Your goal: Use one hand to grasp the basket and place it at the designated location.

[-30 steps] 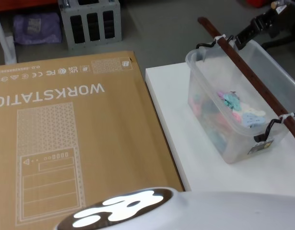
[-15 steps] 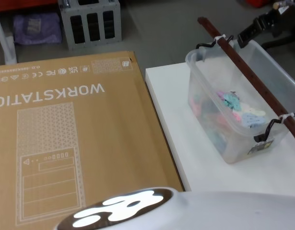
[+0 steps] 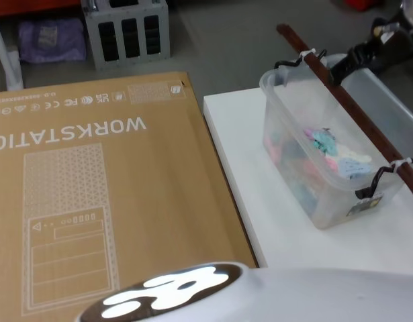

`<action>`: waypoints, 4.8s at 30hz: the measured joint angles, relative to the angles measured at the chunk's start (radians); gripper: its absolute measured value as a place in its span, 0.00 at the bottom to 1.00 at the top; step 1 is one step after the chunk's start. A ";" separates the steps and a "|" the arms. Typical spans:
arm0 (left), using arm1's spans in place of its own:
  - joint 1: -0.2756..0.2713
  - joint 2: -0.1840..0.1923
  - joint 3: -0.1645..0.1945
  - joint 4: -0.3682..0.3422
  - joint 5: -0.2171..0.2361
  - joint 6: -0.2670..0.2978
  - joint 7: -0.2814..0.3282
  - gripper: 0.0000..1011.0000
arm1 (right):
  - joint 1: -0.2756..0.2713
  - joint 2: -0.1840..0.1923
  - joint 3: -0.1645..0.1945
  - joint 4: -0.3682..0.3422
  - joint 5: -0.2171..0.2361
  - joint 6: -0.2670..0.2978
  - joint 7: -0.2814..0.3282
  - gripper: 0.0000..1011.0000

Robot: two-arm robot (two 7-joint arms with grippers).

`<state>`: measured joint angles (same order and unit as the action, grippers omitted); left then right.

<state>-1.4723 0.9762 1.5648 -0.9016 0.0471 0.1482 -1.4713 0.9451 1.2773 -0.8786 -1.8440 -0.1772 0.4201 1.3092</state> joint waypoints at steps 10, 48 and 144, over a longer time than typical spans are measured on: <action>0.000 0.000 0.000 0.000 0.000 0.000 0.000 0.00 | -0.047 -0.041 -0.007 0.082 0.002 -0.049 -0.021 0.99; 0.000 0.000 0.000 0.000 0.000 0.000 0.000 0.00 | -0.088 -0.148 0.022 0.228 0.027 -0.171 0.030 0.99; 0.000 0.000 0.000 0.000 0.000 0.000 0.000 0.00 | -0.049 -0.113 0.117 0.126 0.030 -0.060 0.067 0.24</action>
<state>-1.4723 0.9762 1.5648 -0.9013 0.0473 0.1482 -1.4712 0.8958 1.1642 -0.7619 -1.7179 -0.1475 0.3597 1.3758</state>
